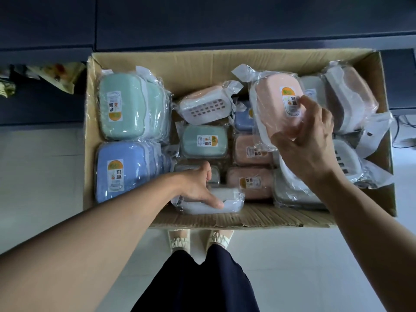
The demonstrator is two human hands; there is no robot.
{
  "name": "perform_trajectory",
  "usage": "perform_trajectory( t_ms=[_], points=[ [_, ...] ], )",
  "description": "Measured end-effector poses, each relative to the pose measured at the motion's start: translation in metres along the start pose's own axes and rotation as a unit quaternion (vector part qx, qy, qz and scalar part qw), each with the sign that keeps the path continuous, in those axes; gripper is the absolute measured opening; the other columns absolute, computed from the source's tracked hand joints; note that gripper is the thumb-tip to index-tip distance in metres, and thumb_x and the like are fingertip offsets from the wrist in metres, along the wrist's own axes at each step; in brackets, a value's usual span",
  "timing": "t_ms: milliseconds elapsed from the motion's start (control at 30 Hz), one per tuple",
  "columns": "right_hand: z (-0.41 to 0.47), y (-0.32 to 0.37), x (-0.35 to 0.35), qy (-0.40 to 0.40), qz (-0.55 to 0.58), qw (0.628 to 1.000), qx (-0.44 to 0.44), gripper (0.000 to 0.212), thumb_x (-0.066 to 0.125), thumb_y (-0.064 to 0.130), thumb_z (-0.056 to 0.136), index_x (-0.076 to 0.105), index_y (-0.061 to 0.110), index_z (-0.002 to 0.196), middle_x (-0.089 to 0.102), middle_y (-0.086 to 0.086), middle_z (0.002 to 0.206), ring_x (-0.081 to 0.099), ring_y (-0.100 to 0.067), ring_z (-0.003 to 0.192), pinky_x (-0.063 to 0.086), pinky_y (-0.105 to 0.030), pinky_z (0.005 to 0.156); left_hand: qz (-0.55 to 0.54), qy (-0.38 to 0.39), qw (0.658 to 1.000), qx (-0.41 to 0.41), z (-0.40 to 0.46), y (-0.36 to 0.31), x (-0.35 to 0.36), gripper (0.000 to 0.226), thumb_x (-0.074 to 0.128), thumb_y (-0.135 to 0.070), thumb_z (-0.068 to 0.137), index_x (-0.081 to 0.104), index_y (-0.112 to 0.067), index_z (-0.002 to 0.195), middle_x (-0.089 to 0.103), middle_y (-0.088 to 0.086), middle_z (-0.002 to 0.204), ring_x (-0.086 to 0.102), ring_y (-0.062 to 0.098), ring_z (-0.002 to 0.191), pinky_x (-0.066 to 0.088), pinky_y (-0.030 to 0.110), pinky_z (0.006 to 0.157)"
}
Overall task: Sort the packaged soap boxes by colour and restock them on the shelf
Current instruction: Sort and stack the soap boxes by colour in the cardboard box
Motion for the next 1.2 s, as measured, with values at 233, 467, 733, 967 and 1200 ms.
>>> perform_trajectory(
  t_ms=[233, 467, 733, 967, 1200],
  points=[
    [-0.004, 0.002, -0.003, -0.009, 0.016, 1.0, -0.003, 0.081, 0.051, 0.034, 0.062, 0.036, 0.009, 0.137, 0.039, -0.017, 0.134, 0.028, -0.025, 0.124, 0.026, -0.04, 0.103, 0.194, -0.228, 0.952, 0.069, -0.03, -0.02, -0.049, 0.099, 0.079, -0.059, 0.058, 0.026, -0.027, 0.135, 0.033, 0.001, 0.125, 0.044, 0.02, 0.11, 0.039, 0.034, 0.093],
    [-0.003, -0.002, -0.013, -0.027, 0.039, 0.999, -0.016, 0.072, 0.055, 0.038, 0.066, 0.033, 0.02, 0.133, 0.034, 0.002, 0.121, 0.04, -0.029, 0.118, 0.038, -0.055, 0.098, 0.294, -0.193, 0.936, 0.016, -0.007, 0.0, -0.037, 0.084, 0.073, -0.023, 0.071, 0.025, -0.023, 0.14, 0.034, 0.006, 0.132, 0.036, 0.027, 0.125, 0.044, 0.041, 0.096],
    [-0.001, -0.019, -0.057, -0.083, 0.086, 0.992, 0.042, 0.071, 0.062, 0.039, 0.071, 0.03, 0.031, 0.135, 0.033, -0.002, 0.13, 0.038, -0.028, 0.122, 0.047, -0.049, 0.092, 0.305, -0.247, 0.918, 0.059, -0.02, -0.062, -0.071, 0.088, 0.069, -0.035, 0.08, 0.015, -0.02, 0.147, 0.024, 0.007, 0.145, 0.033, 0.027, 0.13, 0.038, 0.042, 0.101],
    [0.003, -0.041, -0.108, -0.14, 0.113, 0.982, 0.056, 0.074, 0.066, 0.035, 0.074, 0.031, 0.026, 0.139, 0.034, 0.001, 0.126, 0.043, -0.026, 0.118, 0.051, -0.025, 0.078, 0.305, -0.401, 0.84, 0.204, -0.033, -0.19, -0.117, 0.083, 0.066, -0.011, 0.078, 0.023, -0.014, 0.148, 0.025, 0.009, 0.15, 0.031, 0.029, 0.133, 0.033, 0.04, 0.104],
    [0.005, -0.067, -0.108, -0.122, 0.152, 0.978, 0.071, 0.075, 0.063, 0.032, 0.068, 0.034, 0.027, 0.137, 0.038, 0.001, 0.127, 0.046, -0.028, 0.119, 0.049, -0.047, 0.091, 0.518, -0.274, 0.782, 0.212, 0.02, -0.242, -0.106, 0.079, 0.047, -0.008, 0.092, 0.001, -0.03, 0.152, -0.01, -0.007, 0.16, -0.015, 0.026, 0.146, 0.004, 0.049, 0.117]
  ],
)
Point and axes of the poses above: each hand's wrist, its own z-axis towards the middle knuckle, its own x-axis out of the palm, y = z × x, the point moved 10 cm from there along z, towards the middle knuckle
